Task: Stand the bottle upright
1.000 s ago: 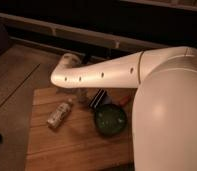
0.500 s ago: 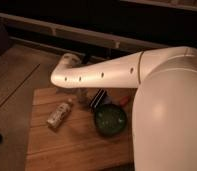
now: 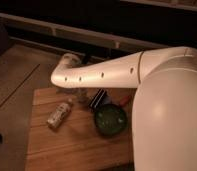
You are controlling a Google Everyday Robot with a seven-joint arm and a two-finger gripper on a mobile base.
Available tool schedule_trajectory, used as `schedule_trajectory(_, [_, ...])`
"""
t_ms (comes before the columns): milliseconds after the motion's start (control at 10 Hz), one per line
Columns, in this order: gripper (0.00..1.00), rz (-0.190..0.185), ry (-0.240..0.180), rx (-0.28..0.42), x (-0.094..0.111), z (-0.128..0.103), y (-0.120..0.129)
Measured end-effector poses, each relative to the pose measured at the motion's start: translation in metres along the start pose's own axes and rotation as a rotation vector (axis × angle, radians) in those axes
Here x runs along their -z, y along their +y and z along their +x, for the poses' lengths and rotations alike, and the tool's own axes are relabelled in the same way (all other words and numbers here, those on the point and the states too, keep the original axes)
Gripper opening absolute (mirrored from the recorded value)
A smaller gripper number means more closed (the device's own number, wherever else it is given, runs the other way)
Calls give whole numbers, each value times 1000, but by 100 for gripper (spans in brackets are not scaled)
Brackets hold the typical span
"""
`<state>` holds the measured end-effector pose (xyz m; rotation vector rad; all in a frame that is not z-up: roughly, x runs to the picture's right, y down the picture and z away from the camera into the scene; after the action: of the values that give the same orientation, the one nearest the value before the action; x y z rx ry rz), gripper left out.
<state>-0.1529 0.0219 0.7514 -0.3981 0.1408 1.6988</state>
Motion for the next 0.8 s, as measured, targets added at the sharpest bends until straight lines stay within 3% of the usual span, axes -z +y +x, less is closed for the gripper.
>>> schedule_trajectory(400, [65, -17, 100, -53, -68, 19, -12])
schedule_trajectory(800, [65, -26, 100, -58, -72, 17, -11])
